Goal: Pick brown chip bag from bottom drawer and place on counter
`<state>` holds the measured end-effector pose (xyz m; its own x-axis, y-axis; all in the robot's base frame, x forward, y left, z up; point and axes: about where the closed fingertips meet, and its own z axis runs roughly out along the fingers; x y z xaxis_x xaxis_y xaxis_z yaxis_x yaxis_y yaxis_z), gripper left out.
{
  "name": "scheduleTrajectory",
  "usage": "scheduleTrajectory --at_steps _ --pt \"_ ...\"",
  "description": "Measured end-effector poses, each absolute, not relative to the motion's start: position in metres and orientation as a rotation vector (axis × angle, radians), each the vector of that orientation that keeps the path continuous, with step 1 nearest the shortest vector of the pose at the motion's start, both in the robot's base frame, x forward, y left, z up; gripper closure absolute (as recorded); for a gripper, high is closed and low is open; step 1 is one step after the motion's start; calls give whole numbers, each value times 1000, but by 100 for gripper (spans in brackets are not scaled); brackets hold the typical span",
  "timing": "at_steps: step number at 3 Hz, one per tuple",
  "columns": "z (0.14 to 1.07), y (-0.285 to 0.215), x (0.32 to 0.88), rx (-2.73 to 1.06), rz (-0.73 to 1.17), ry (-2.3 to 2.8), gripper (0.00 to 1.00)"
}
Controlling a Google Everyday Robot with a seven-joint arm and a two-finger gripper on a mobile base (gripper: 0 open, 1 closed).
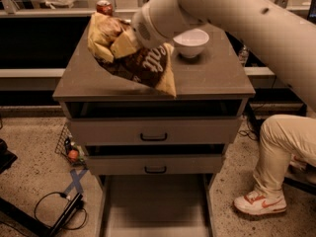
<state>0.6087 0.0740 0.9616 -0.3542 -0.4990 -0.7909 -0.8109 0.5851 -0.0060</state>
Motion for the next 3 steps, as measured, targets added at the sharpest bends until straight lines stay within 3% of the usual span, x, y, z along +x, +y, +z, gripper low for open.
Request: scheduleTrajectory --at_steps 3 --pt "960 160 750 -1235 442 1891 100"
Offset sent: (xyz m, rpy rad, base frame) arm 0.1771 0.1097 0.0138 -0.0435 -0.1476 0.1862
